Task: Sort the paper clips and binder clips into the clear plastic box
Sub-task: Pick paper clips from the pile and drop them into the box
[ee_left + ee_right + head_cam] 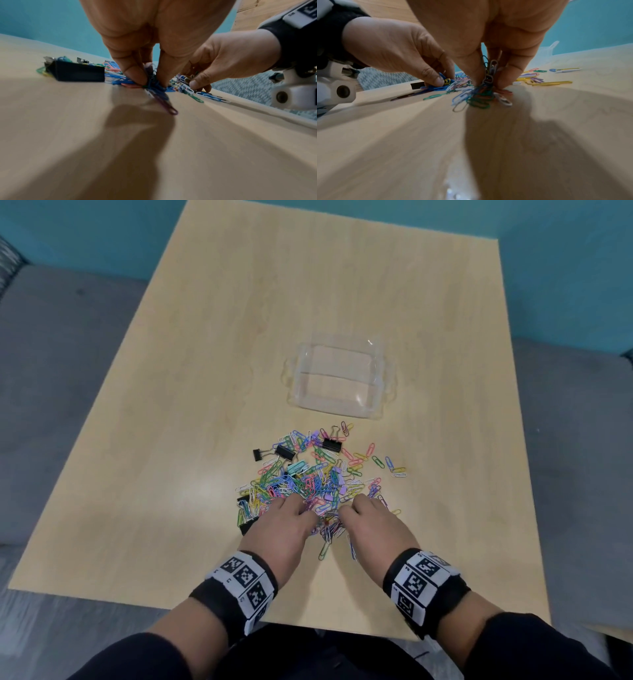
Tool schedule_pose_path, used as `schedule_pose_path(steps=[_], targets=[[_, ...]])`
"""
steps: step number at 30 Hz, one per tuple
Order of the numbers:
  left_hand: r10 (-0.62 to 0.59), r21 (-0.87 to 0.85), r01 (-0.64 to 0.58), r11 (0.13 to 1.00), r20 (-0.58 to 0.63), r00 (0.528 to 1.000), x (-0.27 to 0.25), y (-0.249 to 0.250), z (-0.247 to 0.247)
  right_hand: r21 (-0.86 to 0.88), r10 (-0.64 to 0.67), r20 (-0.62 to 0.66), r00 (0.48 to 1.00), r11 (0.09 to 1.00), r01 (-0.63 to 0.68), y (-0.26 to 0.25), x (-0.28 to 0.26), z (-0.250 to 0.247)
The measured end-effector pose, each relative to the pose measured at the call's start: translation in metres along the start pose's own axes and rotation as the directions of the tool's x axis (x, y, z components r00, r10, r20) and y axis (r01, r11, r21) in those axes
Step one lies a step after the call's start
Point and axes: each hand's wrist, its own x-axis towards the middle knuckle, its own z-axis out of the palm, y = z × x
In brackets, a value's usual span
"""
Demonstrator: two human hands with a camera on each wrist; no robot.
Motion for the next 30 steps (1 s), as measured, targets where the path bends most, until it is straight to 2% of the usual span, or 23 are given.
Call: schedule_pose_path(steps=[6, 9, 12, 14, 15, 17, 18, 19, 20, 22, 25, 30], targets=[[-0.033, -0.11, 0.037, 0.993, 0.039, 0.999, 0.002, -0.003, -0.013, 0.02, 0.019, 0.009, 1.0, 1.0, -0.019, 0.009, 0.002, -0.007], [-0.08, -0.247, 0.077, 0.966, -0.006, 0.997, 0.003, -0.006, -0.016, 0.182, 0.042, 0.024, 0.999, 0.982, -0.045, 0.013, 0.002, -0.014], [-0.141, -0.393, 0.156, 0.906, 0.067, 0.988, 0.006, -0.009, -0.027, 0.394, 0.117, 0.144, 0.983, 0.904, -0.165, 0.016, 0.003, -0.024], [-0.18, -0.508, 0.197, 0.839, 0.083, 0.98, 0.009, -0.01, -0.039, 0.561, 0.172, 0.216, 0.961, 0.784, -0.267, 0.022, 0.006, -0.028], [-0.207, -0.568, 0.228, 0.791, 0.102, 0.973, 0.012, -0.01, -0.046, 0.657, 0.196, 0.263, 0.945, 0.681, -0.324, 0.025, 0.008, -0.031], [-0.263, -0.709, 0.328, 0.624, 0.204, 0.943, 0.021, -0.01, -0.064, 0.804, 0.195, 0.344, 0.919, 0.445, -0.395, 0.029, 0.015, -0.043], [-0.276, -0.775, 0.365, 0.516, 0.253, 0.927, 0.029, -0.012, -0.073, 0.84, 0.187, 0.35, 0.918, 0.37, -0.396, 0.032, 0.022, -0.053], [-0.285, -0.823, 0.379, 0.424, 0.276, 0.918, 0.039, -0.014, -0.082, 0.859, 0.187, 0.338, 0.922, 0.34, -0.384, 0.035, 0.03, -0.064], [-0.301, -0.852, 0.373, 0.368, 0.27, 0.914, 0.05, -0.017, -0.091, 0.87, 0.199, 0.313, 0.929, 0.332, -0.364, 0.038, 0.042, -0.076], [-0.354, -0.88, 0.336, 0.335, 0.213, 0.911, 0.08, -0.026, -0.106, 0.895, 0.252, 0.247, 0.936, 0.31, -0.32, 0.046, 0.069, -0.099], [-0.448, -0.88, 0.294, 0.373, 0.107, 0.888, 0.134, -0.036, -0.121, 0.909, 0.358, 0.155, 0.921, 0.314, -0.275, 0.06, 0.113, -0.124], [-0.484, -0.843, 0.291, 0.453, 0.042, 0.874, 0.197, -0.038, -0.123, 0.836, 0.449, 0.05, 0.892, 0.47, -0.283, 0.067, 0.167, -0.135]])
